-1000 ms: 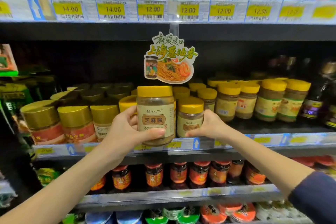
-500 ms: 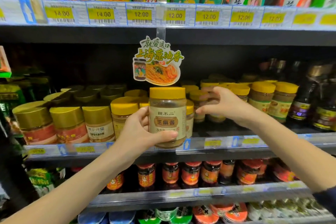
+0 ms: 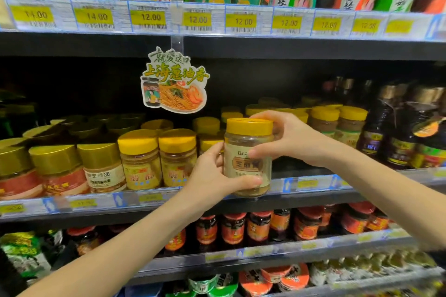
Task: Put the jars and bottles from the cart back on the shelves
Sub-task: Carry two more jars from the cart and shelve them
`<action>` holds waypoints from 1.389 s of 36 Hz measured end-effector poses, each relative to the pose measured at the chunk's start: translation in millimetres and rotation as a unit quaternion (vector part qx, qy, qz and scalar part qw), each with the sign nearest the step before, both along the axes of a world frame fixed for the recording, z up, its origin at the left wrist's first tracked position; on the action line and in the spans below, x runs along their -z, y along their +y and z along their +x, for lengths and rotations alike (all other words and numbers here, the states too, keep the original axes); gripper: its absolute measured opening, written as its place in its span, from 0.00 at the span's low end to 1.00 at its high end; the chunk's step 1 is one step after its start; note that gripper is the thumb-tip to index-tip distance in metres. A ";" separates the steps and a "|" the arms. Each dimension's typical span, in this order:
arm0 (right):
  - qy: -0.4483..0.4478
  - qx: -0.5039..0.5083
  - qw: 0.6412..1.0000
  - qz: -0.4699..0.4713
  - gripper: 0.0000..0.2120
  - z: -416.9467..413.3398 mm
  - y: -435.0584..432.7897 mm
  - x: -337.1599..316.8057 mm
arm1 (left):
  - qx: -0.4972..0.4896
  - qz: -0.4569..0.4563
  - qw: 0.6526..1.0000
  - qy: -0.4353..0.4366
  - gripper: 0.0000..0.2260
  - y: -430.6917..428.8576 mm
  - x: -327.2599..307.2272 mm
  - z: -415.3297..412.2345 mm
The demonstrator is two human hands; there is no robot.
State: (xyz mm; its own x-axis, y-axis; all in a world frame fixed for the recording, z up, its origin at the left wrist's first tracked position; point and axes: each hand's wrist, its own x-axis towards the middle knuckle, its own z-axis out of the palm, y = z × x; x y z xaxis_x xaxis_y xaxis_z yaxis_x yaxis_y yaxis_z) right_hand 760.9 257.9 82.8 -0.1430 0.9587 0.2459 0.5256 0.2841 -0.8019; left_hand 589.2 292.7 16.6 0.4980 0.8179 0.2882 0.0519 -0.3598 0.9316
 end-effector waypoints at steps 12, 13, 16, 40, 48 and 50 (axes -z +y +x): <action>-0.009 0.029 0.998 0.063 0.38 18.5 6.5 -15.5 | 0.051 0.040 0.993 0.098 0.38 9.2 -2.5 -16.8; -0.008 0.031 0.997 0.063 0.38 21.4 7.6 -17.8 | 0.036 0.074 0.987 0.137 0.36 9.3 -0.4 -22.9; 0.010 0.032 0.997 0.064 0.37 29.9 12.9 -20.6 | -0.010 0.213 0.933 0.290 0.29 9.8 10.0 -41.7; -0.015 0.062 0.998 0.003 0.41 63.0 70.3 62.6 | -0.010 0.359 0.798 0.483 0.29 20.7 48.0 -81.7; 0.009 0.024 0.999 -0.027 0.37 60.6 72.0 65.9 | -0.016 0.370 0.801 0.470 0.31 23.6 50.7 -82.9; 0.011 0.014 0.999 -0.032 0.36 60.3 72.1 64.6 | -0.021 0.371 0.807 0.459 0.29 24.7 52.4 -84.1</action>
